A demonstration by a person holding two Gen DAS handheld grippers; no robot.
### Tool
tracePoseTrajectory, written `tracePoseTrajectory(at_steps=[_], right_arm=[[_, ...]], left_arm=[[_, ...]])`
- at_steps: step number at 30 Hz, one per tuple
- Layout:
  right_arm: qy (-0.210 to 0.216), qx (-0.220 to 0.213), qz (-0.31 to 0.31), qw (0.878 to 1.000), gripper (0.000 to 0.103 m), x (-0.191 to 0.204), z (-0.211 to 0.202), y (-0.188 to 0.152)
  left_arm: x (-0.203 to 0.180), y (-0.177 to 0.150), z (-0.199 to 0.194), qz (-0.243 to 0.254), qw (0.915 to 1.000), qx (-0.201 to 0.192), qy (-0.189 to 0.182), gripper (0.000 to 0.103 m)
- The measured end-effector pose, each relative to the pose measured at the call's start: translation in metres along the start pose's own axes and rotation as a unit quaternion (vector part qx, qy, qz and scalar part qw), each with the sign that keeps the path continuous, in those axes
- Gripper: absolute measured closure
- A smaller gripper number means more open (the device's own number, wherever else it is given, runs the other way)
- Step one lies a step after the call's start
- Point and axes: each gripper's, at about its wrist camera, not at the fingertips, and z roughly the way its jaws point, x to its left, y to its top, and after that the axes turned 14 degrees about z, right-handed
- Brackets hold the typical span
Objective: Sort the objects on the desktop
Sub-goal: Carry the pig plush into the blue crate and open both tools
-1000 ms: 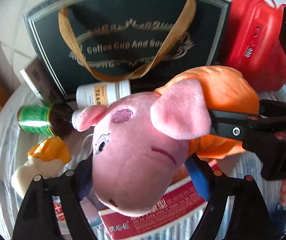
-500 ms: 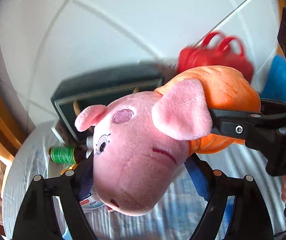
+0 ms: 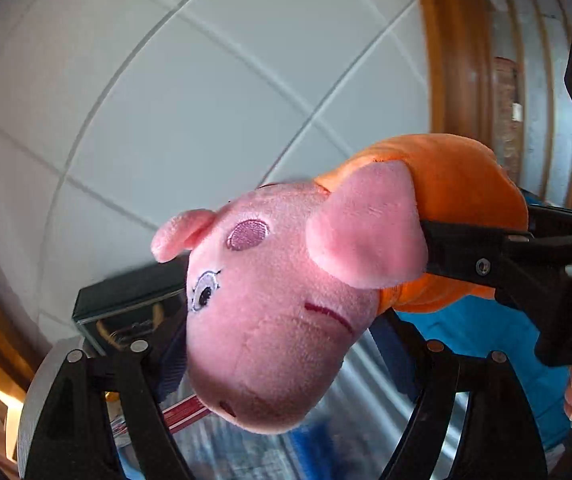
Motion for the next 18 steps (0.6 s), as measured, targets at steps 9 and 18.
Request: tracePoseTrajectory(at_steps=[9, 18], right_arm=[[-0.078, -0.061, 0.072, 0.993, 0.015, -0.107, -0.120, 0.031], [-0.142, -0.031, 0.147, 0.978, 0.014, -0.231, -0.166, 0.030]], left_arm=[[-0.150, 0.099, -0.023, 0.055, 0.9939, -0.049, -0.082, 0.022], [-0.294, 0.134, 0.015, 0.093, 0.9815, 0.007, -0.167, 0.022]])
